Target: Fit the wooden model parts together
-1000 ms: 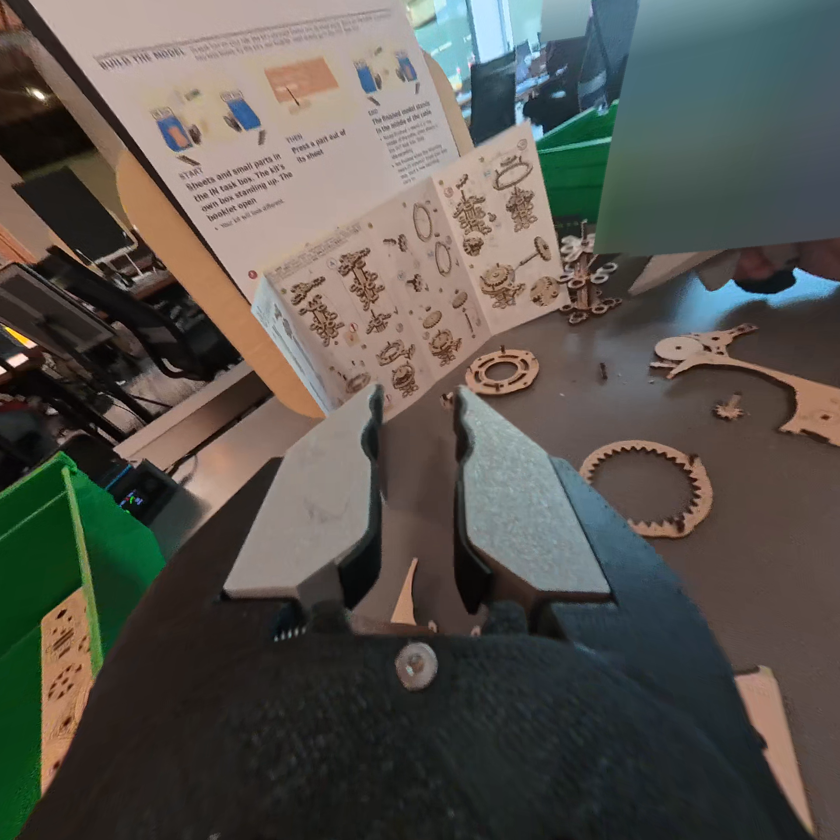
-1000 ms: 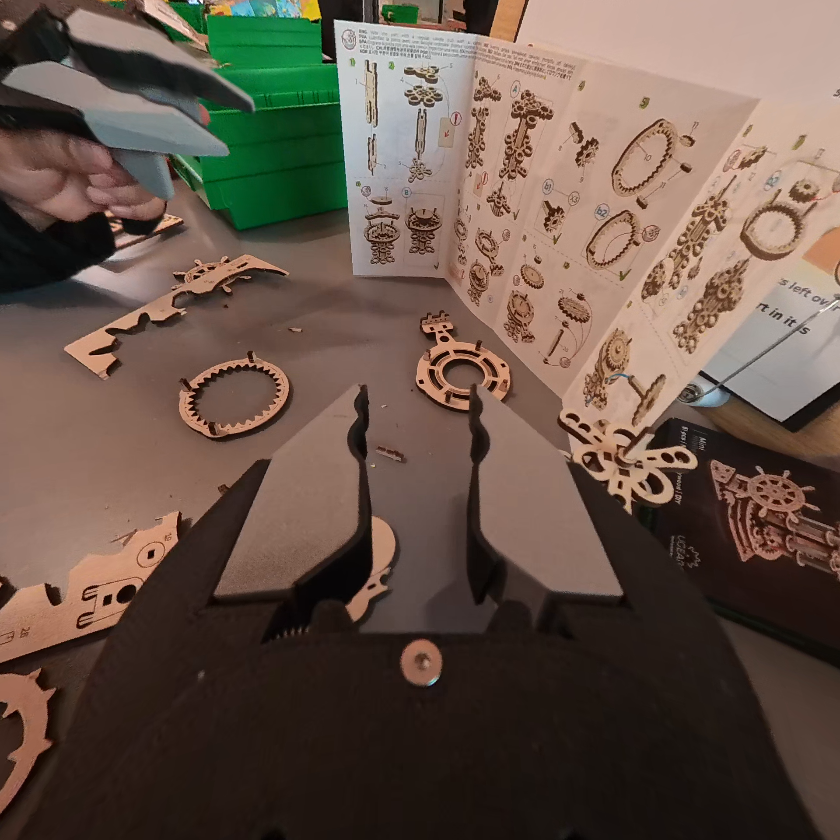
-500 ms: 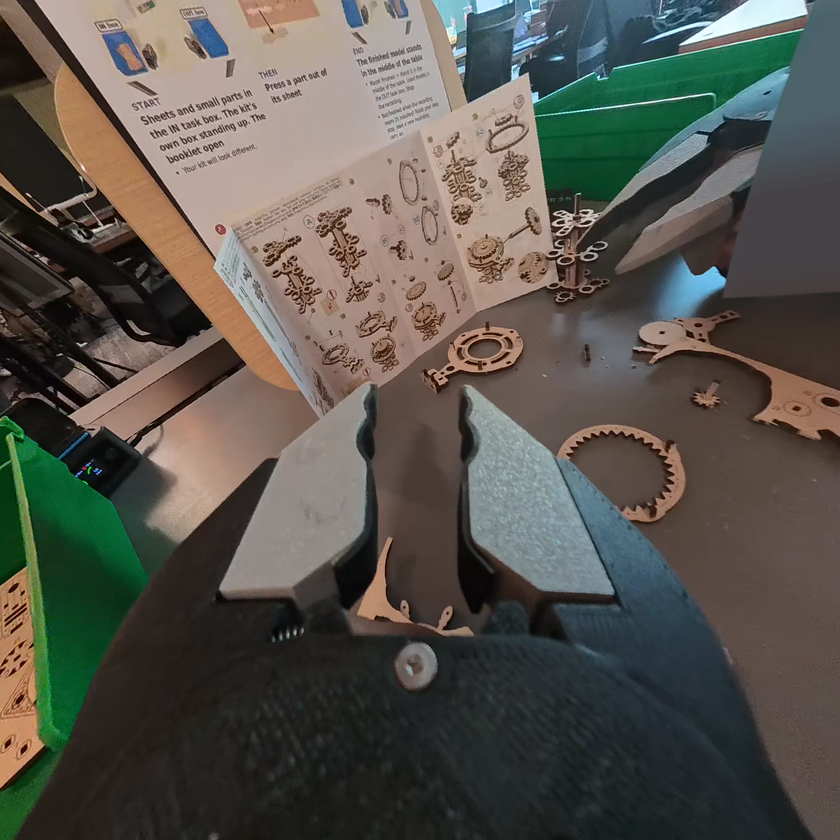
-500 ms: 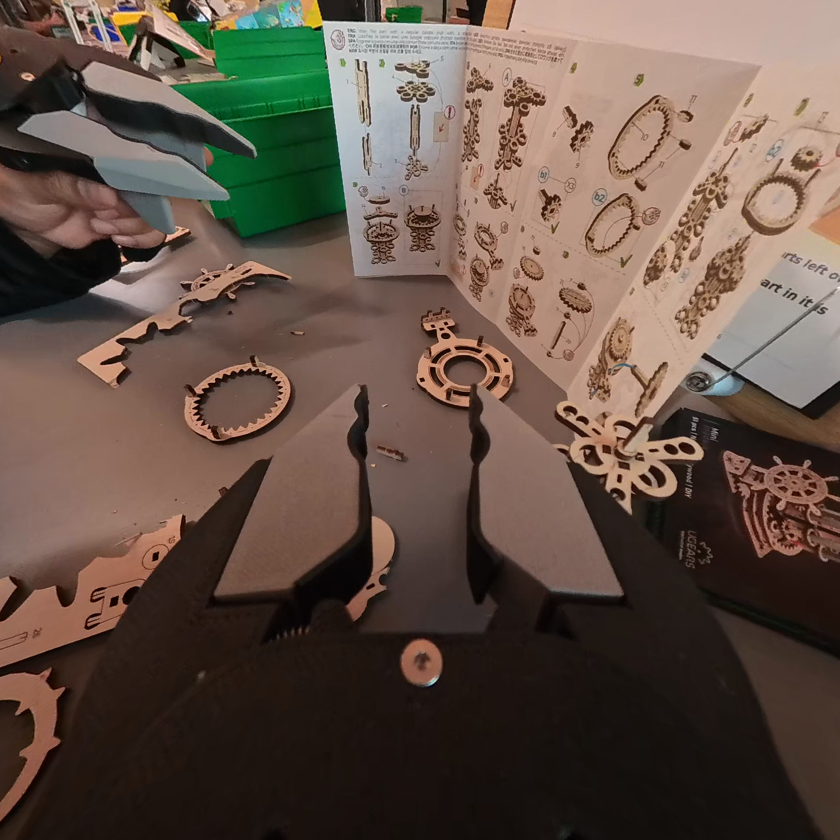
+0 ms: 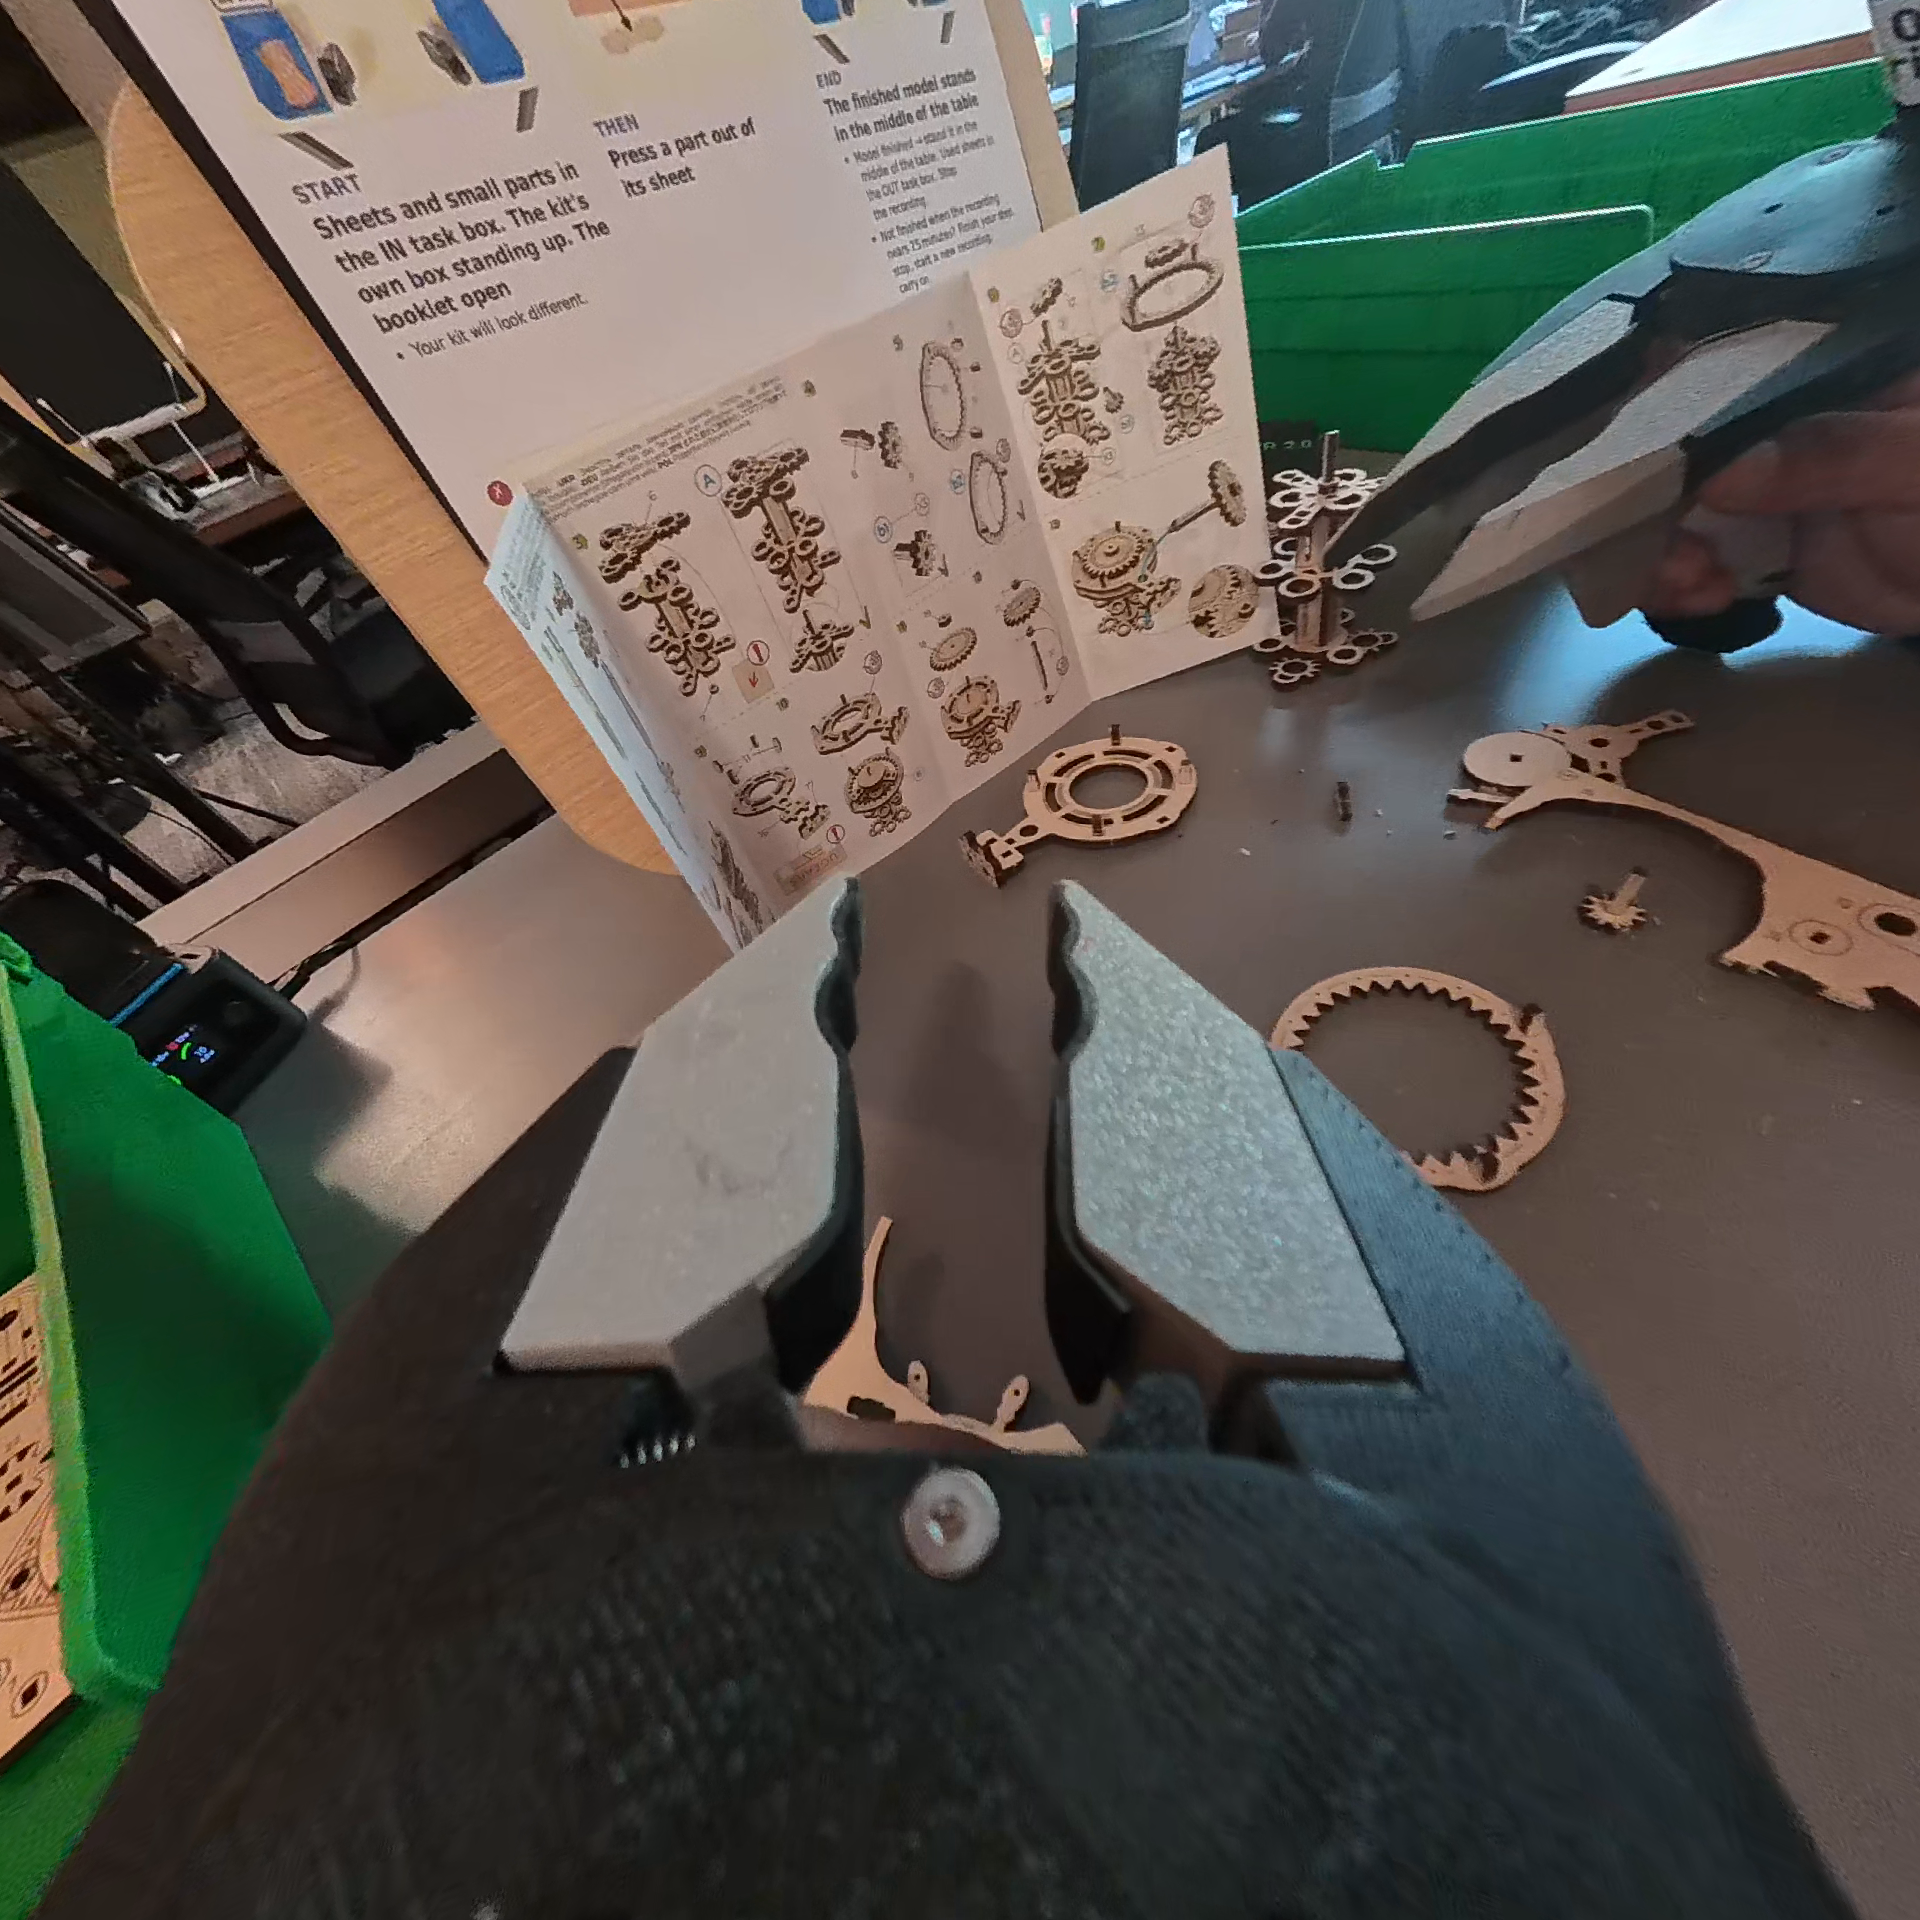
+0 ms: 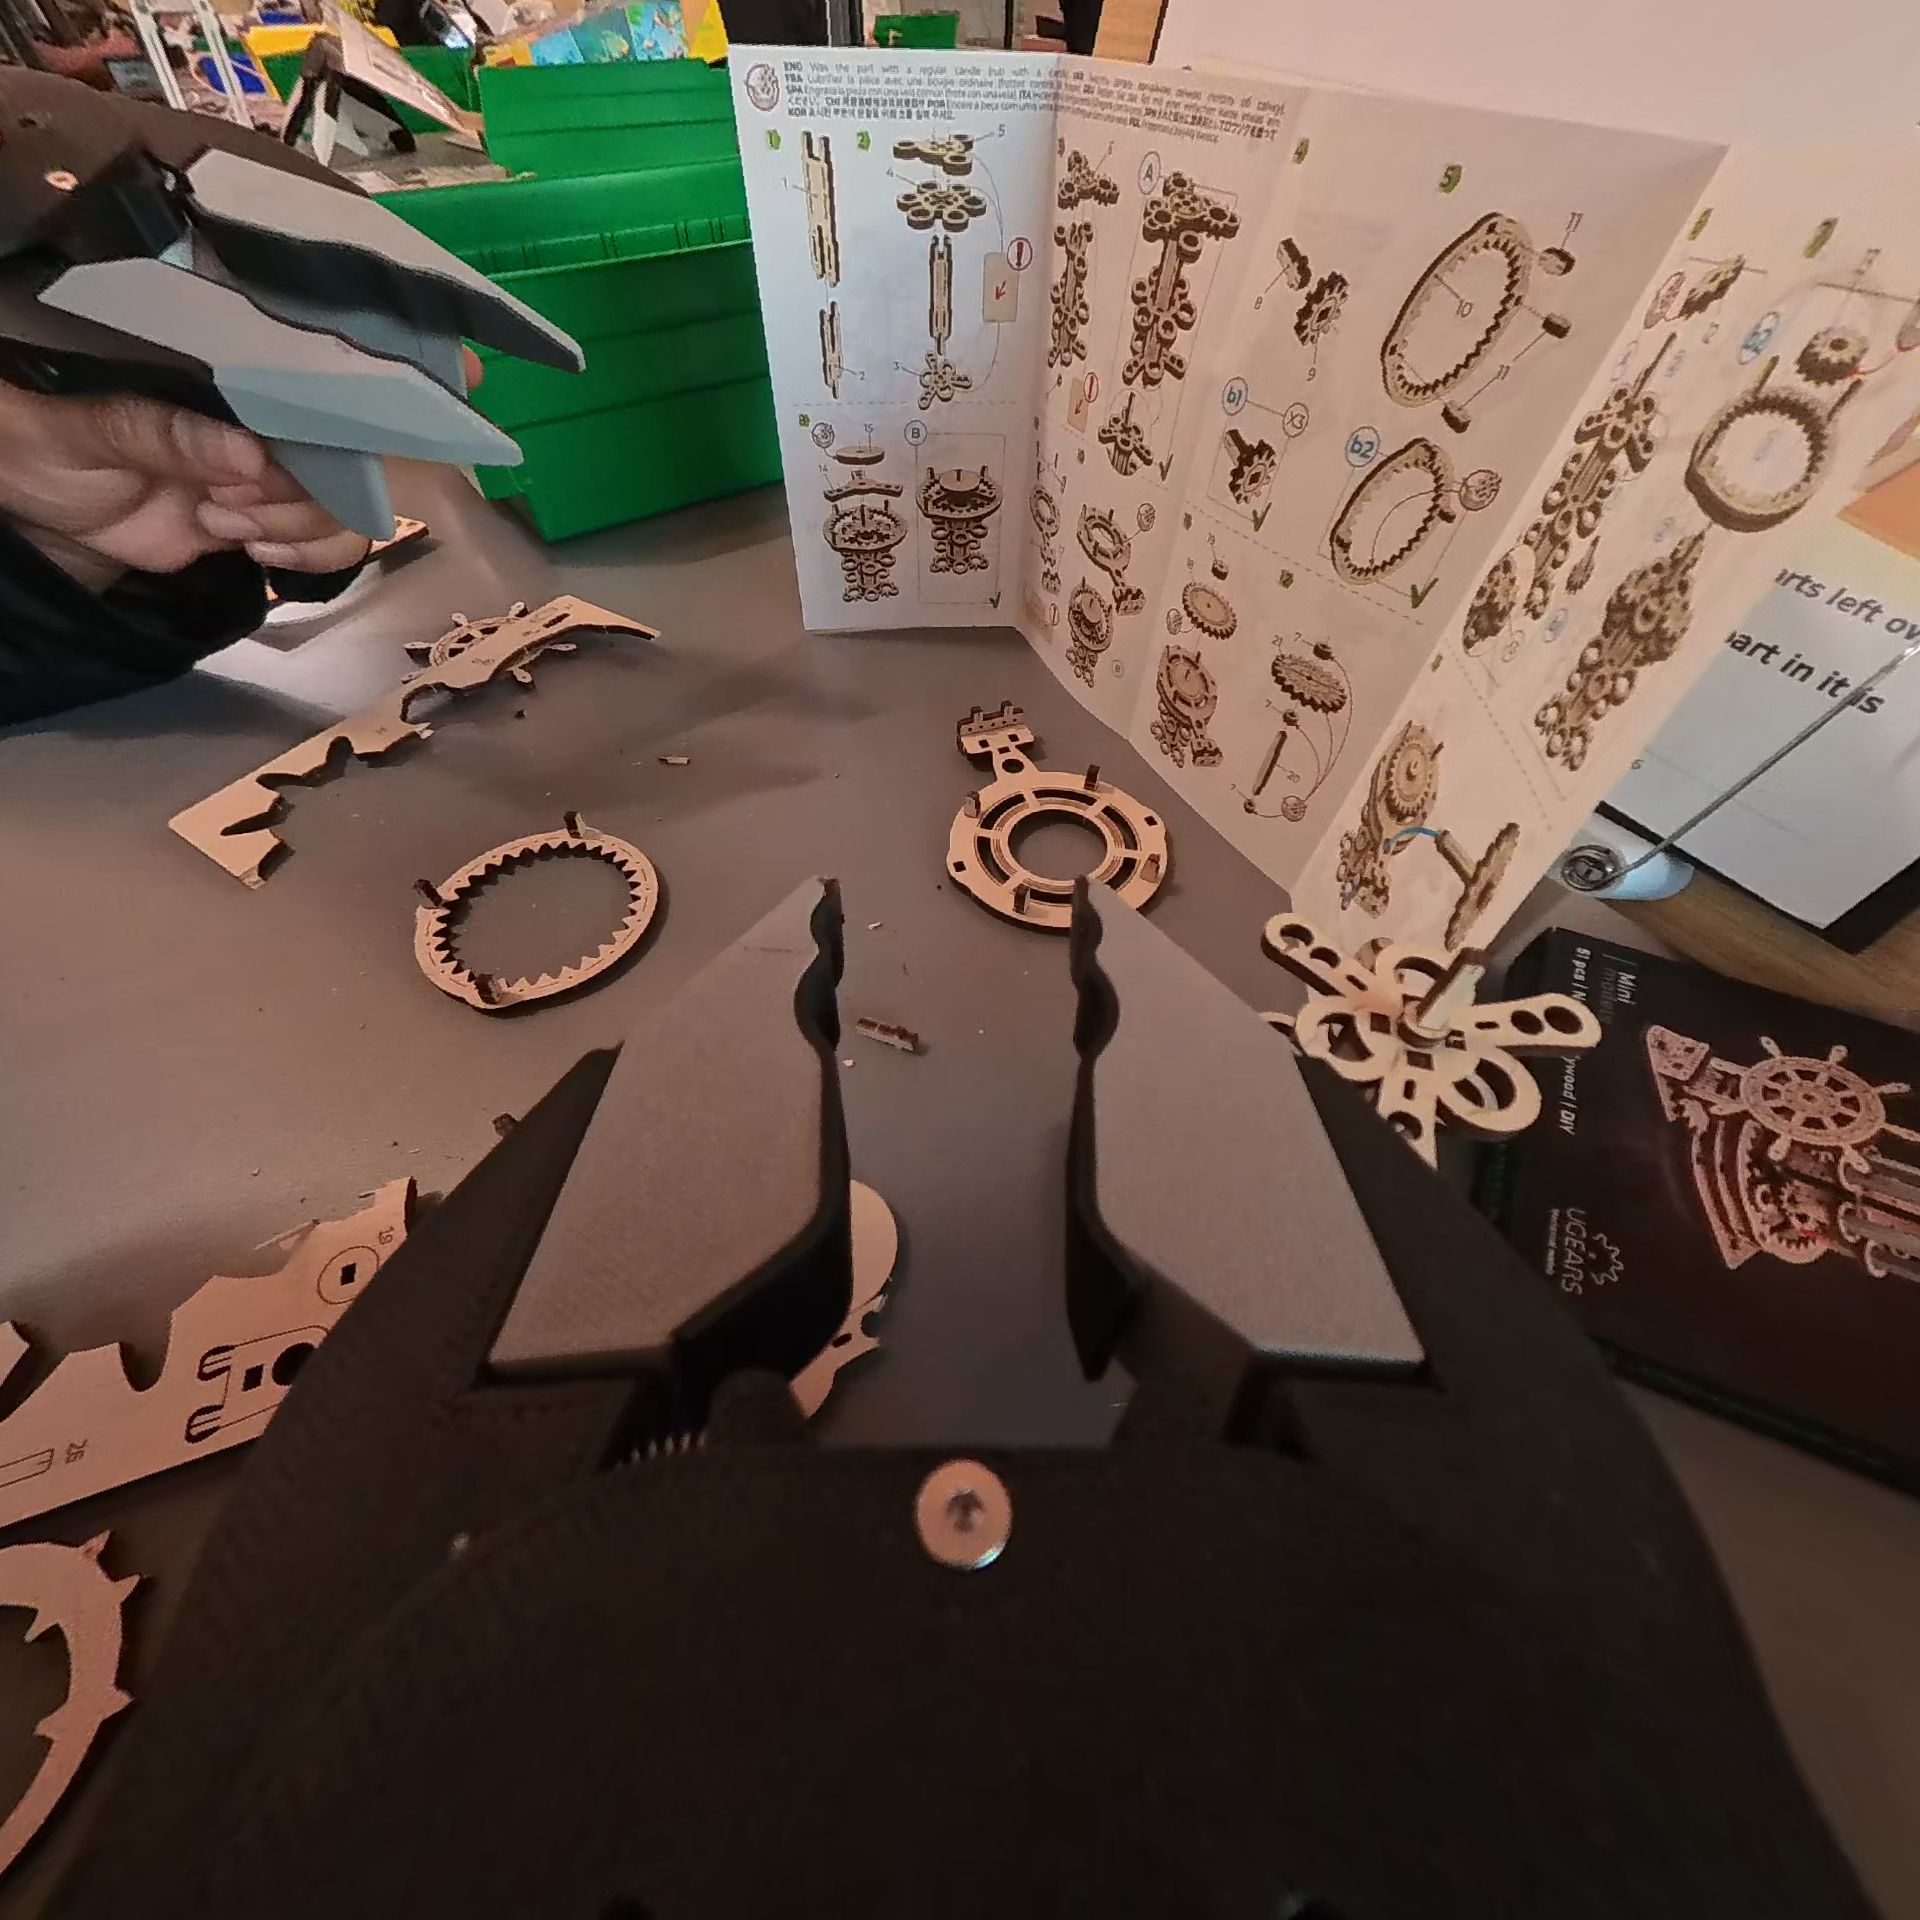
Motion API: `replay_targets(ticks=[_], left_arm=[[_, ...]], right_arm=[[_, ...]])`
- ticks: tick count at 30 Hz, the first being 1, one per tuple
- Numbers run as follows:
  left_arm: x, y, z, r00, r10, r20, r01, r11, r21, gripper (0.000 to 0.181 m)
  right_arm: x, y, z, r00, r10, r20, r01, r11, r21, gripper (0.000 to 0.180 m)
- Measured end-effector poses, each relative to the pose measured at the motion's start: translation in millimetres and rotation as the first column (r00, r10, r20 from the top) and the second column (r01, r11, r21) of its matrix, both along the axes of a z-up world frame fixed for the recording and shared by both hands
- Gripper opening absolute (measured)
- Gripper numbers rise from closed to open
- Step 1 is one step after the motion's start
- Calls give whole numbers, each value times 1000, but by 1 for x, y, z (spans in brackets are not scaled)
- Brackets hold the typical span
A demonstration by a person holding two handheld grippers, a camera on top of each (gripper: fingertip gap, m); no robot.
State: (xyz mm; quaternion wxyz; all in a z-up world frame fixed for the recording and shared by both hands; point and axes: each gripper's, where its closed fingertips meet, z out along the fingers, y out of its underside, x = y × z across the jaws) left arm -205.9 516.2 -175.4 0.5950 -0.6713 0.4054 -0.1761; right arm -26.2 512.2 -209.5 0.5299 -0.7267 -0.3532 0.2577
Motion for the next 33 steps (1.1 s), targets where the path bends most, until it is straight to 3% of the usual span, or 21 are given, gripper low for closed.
replay_targets(ticks=[33], left_arm=[[3, -4, -2, 1000, -10, -10, 10, 1000, -7, 31]], right_arm=[[-5, -3, 0, 1000, 22, -8, -23, 1000, -7, 41]])
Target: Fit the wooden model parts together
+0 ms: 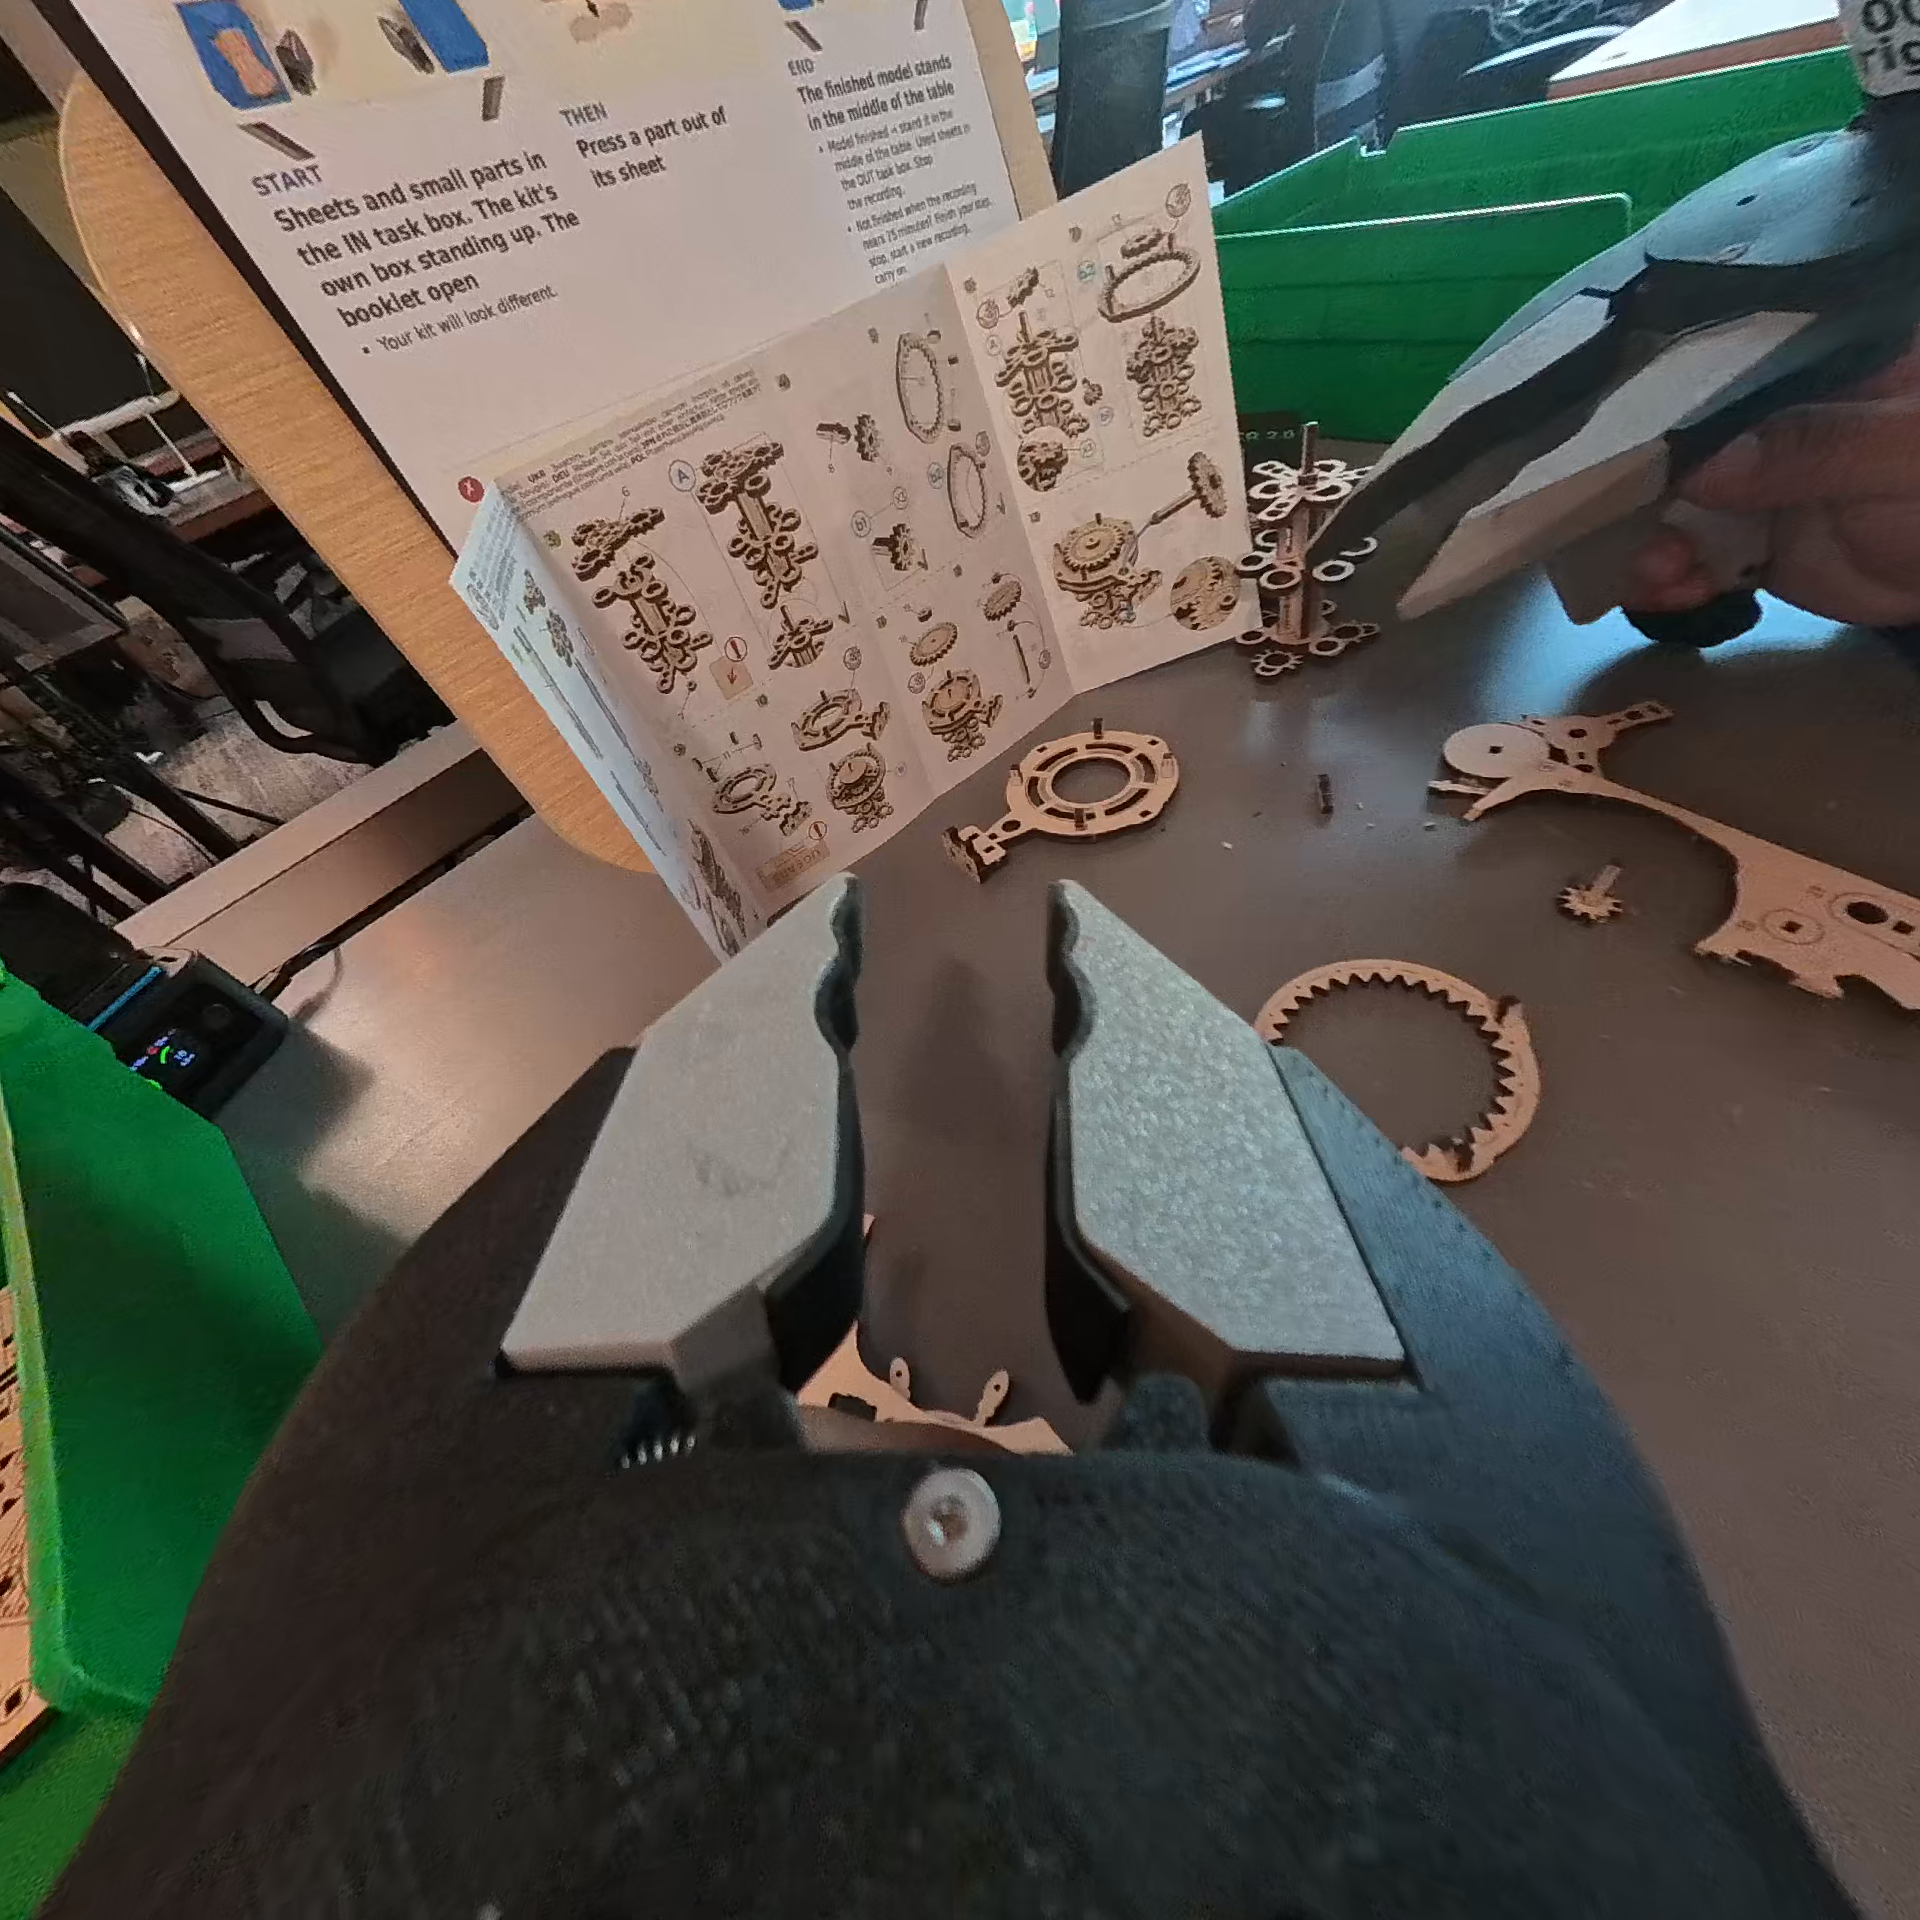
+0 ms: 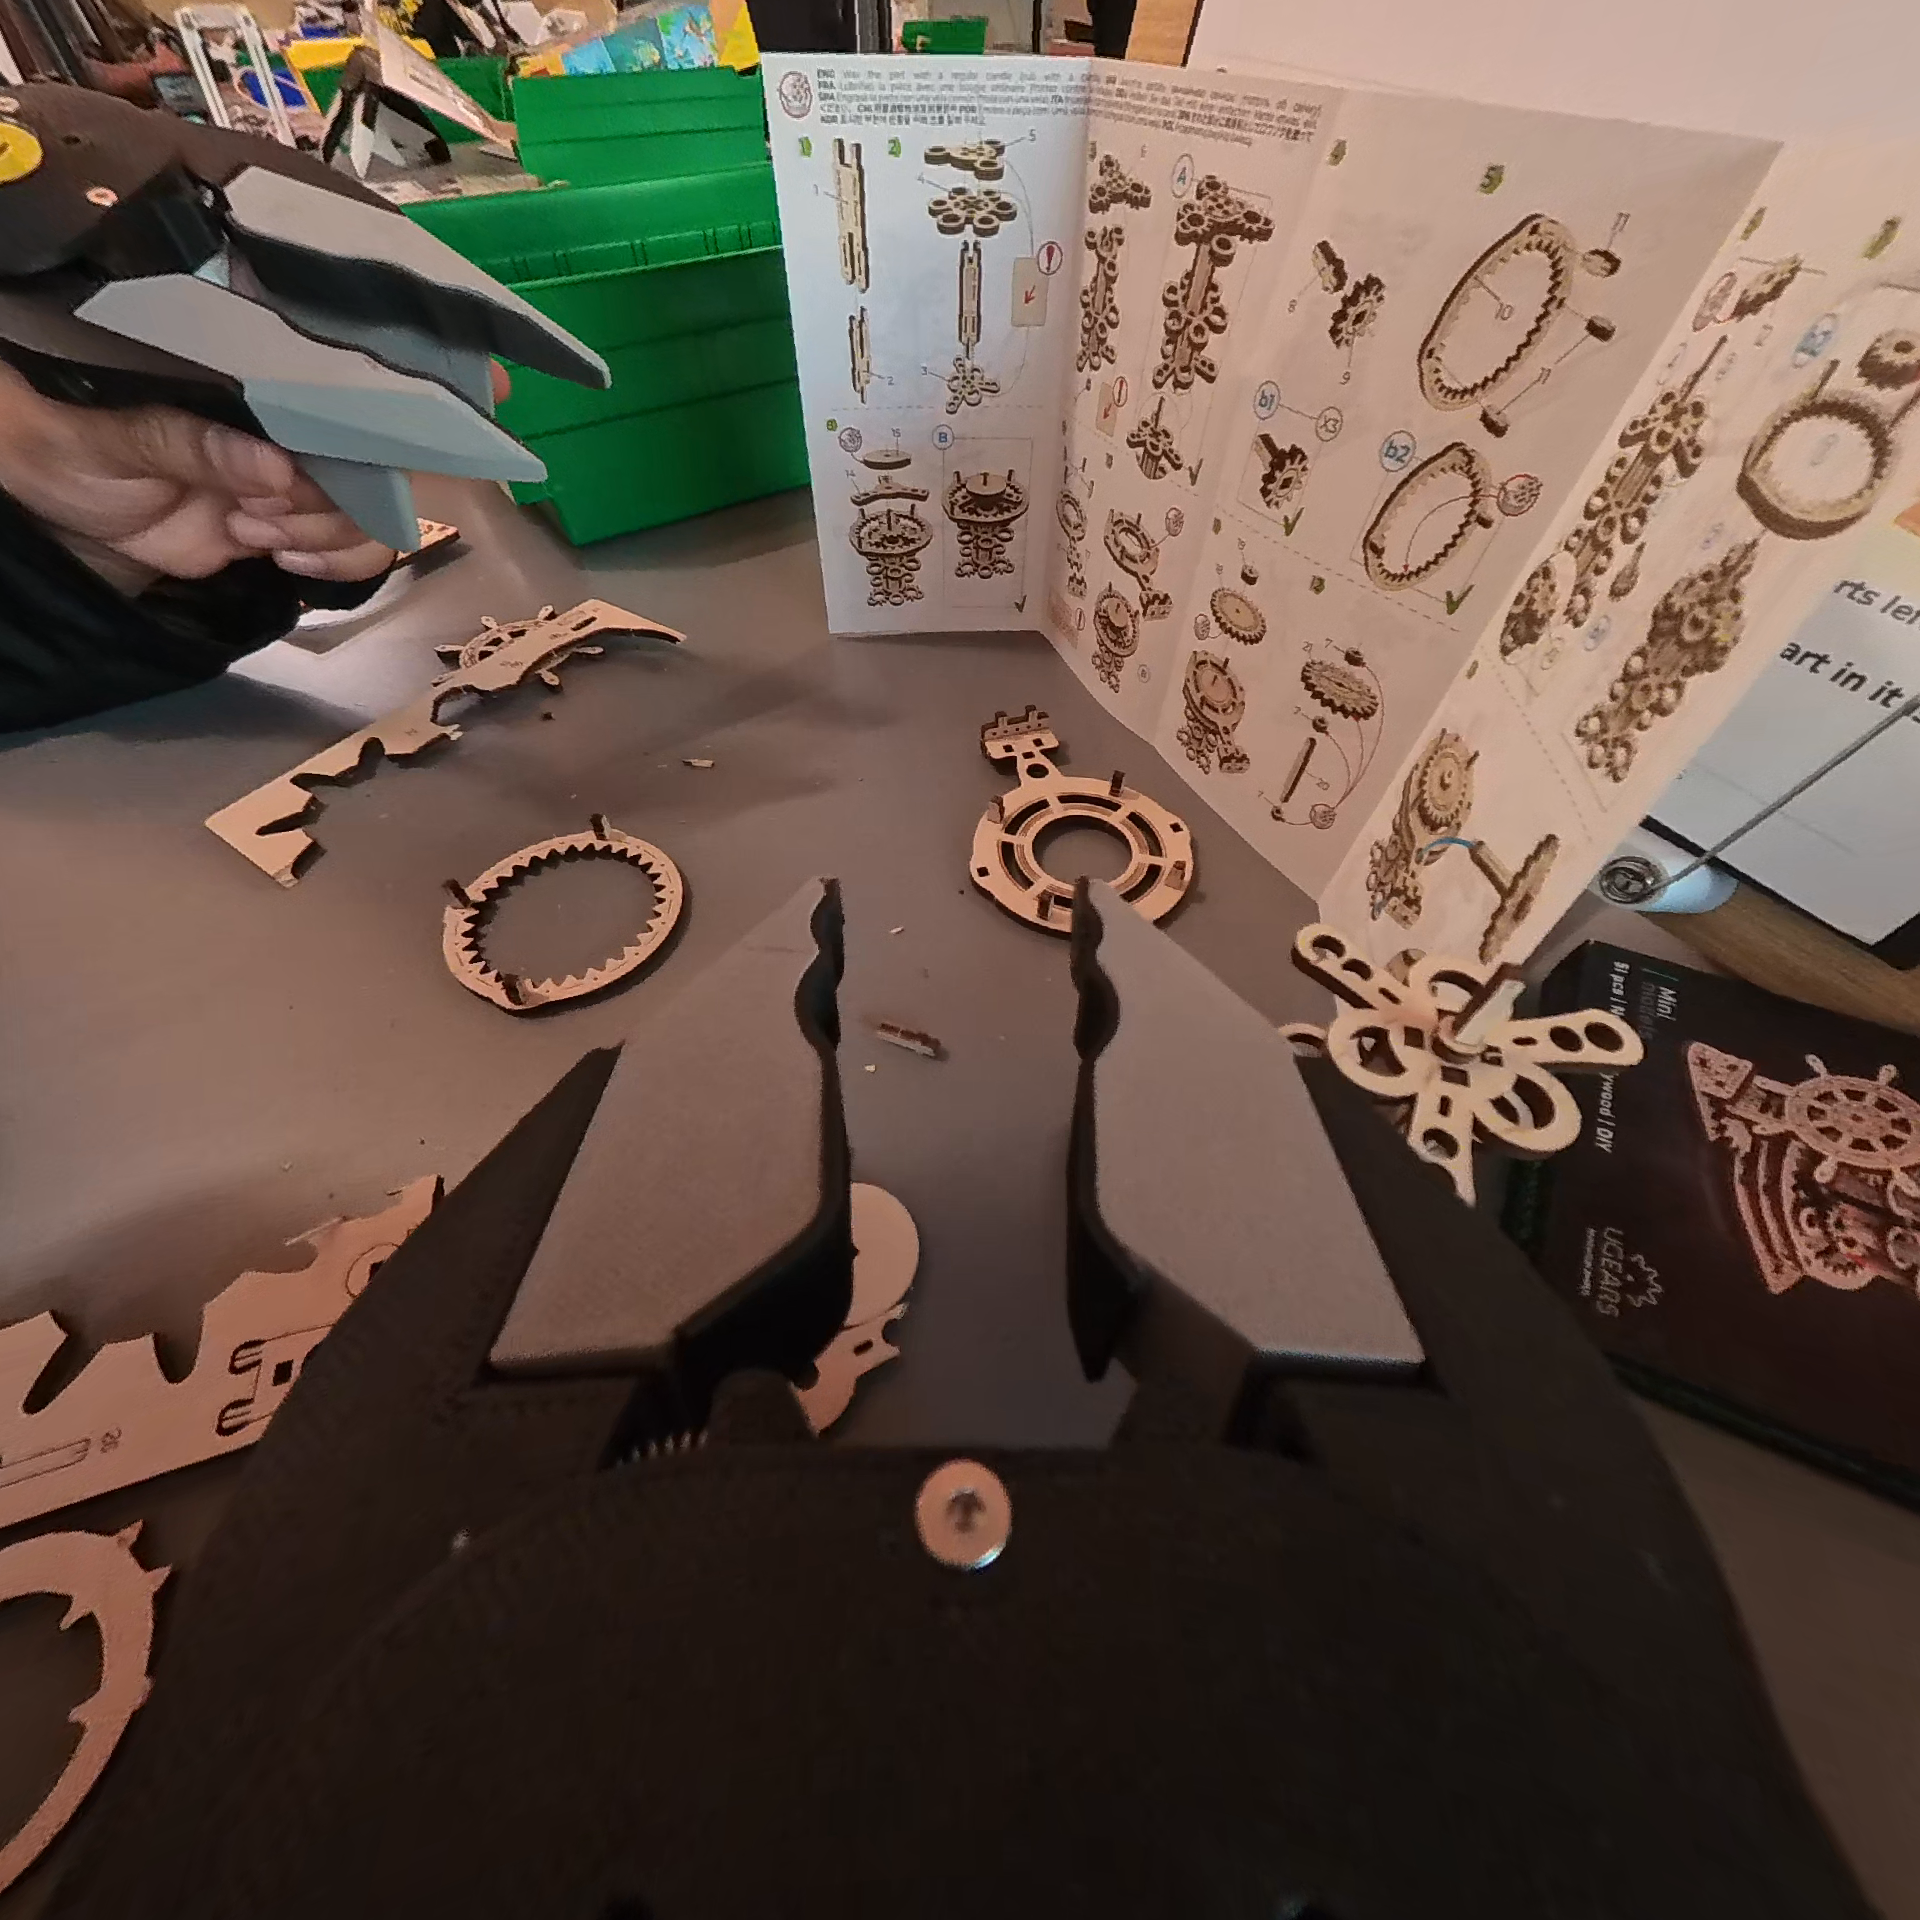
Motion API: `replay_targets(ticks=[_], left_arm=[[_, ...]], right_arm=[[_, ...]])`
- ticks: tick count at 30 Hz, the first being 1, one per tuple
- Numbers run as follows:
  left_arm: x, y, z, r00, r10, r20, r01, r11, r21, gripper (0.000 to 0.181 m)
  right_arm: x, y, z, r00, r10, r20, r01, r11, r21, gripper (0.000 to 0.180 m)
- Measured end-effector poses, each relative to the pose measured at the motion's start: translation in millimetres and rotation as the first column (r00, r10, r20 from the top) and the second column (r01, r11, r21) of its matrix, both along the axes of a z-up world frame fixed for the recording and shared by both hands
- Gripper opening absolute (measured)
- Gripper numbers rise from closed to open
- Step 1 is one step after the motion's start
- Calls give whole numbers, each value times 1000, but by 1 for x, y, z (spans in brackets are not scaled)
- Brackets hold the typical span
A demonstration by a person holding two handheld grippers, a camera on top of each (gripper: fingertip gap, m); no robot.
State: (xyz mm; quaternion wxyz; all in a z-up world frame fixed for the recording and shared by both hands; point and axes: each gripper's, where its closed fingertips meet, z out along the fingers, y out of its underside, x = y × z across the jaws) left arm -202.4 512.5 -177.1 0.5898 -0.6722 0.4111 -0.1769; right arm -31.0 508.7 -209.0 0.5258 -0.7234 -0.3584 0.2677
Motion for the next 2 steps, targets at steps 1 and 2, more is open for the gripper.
replay_targets(ticks=[1, 2], left_arm=[[0, 0, 0, 1000, 0, 0, 0, 1000, 1, 31], [0, 0, 1, 1000, 0, 1, 0, 1000, 2, 31]], right_arm=[[-1, 0, 0, 1000, 2, 0, -2, 1000, -3, 41], [-1, -1, -1, 1000, 6, -2, -6, 1000, -8, 41]])
